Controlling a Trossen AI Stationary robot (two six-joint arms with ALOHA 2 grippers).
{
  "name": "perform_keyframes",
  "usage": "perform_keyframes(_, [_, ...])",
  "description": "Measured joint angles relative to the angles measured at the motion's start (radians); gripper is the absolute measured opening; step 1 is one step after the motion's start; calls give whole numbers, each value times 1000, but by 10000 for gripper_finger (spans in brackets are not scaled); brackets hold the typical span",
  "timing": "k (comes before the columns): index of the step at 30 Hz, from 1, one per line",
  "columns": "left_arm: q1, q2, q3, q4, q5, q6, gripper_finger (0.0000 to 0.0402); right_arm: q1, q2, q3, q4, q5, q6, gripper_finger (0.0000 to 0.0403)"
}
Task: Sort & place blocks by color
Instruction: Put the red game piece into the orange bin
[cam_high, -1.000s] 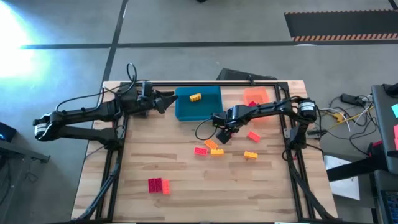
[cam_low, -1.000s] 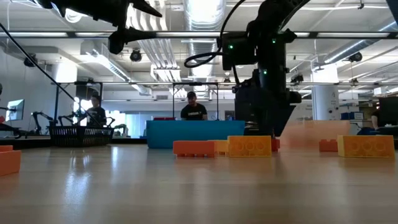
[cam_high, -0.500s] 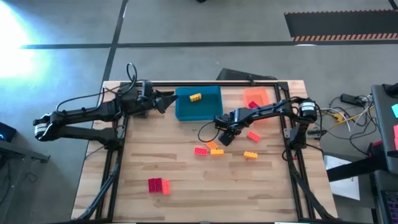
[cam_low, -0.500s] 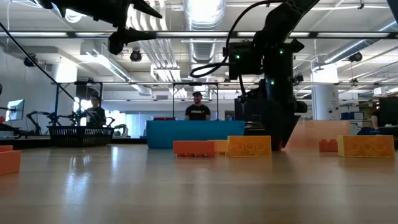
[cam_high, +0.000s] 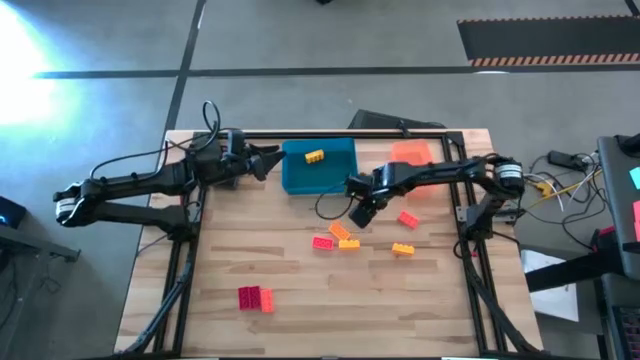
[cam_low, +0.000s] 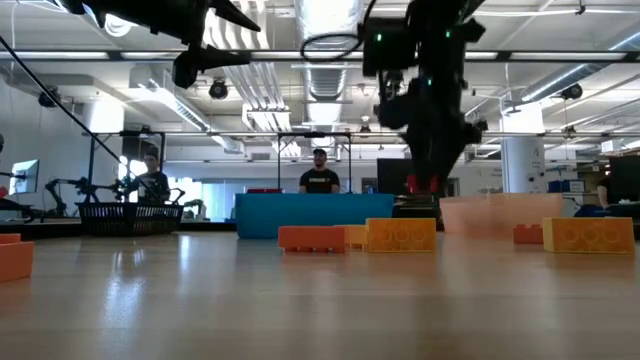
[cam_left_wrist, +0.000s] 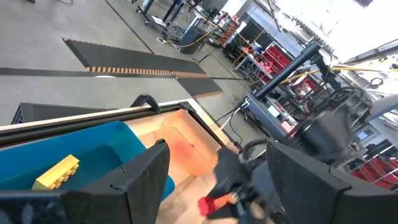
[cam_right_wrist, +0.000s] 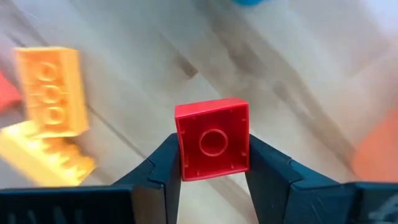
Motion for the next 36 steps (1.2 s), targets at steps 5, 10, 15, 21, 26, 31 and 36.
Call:
perform_keyframes(5, [0, 4, 0, -2, -6, -42, 251, -81, -110, 71, -107, 32, -13, 126])
perform_keyframes(10, [0, 4, 0, -1, -6, -52, 251, -279, -182, 49, -137, 87, -22, 126])
perform_keyframes(15, [0, 7, 0, 0, -6, -75, 251, -532, -157, -51, -80, 98, -66, 126])
perform_keyframes(21, [0, 19, 0, 0, -6, -75, 251, -678, -110, -127, -13, 36, -76, 156])
perform_keyframes(26, [1, 29, 0, -1, 16, -94, 251, -691, -124, -130, -3, 61, -91, 214])
perform_keyframes(31, [-16, 48, 1, -39, 130, -176, 251, -679, -152, -97, -3, 60, -93, 233])
perform_keyframes(36, [-85, 68, 31, -287, 202, -215, 251, -636, -213, -49, -1, 57, -76, 233])
